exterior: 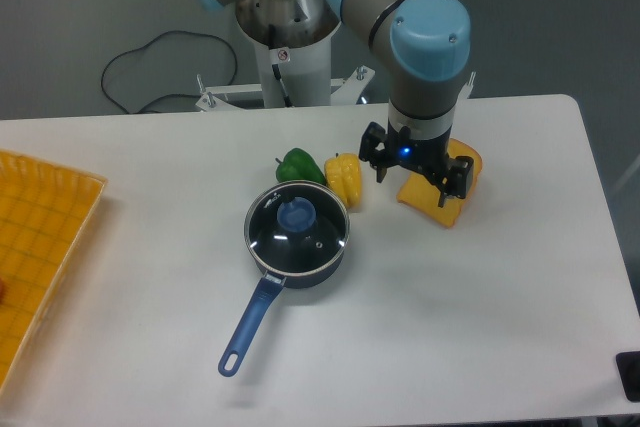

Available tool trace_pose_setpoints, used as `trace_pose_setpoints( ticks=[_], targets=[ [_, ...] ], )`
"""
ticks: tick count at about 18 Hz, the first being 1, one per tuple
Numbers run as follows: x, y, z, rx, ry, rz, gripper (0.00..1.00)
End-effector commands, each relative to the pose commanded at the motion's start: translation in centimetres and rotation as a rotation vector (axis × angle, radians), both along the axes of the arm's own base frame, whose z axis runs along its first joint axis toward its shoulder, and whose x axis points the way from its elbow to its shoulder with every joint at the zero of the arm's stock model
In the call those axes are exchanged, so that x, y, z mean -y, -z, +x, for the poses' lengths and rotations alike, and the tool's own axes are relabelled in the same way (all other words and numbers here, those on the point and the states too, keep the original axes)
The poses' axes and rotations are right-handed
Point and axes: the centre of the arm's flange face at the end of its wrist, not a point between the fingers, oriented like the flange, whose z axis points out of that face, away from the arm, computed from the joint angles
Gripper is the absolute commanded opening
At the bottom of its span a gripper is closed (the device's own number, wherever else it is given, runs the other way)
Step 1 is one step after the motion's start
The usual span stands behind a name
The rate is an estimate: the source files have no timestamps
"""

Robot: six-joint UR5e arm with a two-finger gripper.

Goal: Open the lid
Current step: 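Release the yellow sponge and raise the gripper away from it, then move the gripper over the saucepan and lower it onto the blue lid knob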

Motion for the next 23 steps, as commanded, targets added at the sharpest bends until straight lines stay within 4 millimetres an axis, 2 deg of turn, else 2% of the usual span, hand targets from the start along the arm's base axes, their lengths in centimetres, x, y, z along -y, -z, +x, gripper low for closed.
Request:
trace_pose_setpoints(
  ticks=[5,9,12,15,17,18,21,23],
  targets=[
    [-0.8,0.1,0.5,0.060,-0.208,0.077,1.00],
    [-2.0,0.5,2.2,0.073,-0.353,0.070,1.00],
    [-2.6,0.7,4.0,0.070,-0.360,0.043,1.00],
    [-3.0,1.7,5.6,0.087,-0.461,0.029,1.00],
    [-2.8,3.2,6.2,0.111,-0.565,0.012,1.00],
    [-2.7,3.7,6.5,0.117,-0.604,0.008,1.00],
    [-3.7,3.1,6.9,0.079,-0.625,0.045,1.00],
    [-3.7,3.7,6.3,0.022,-0.707,0.007,1.00]
  ],
)
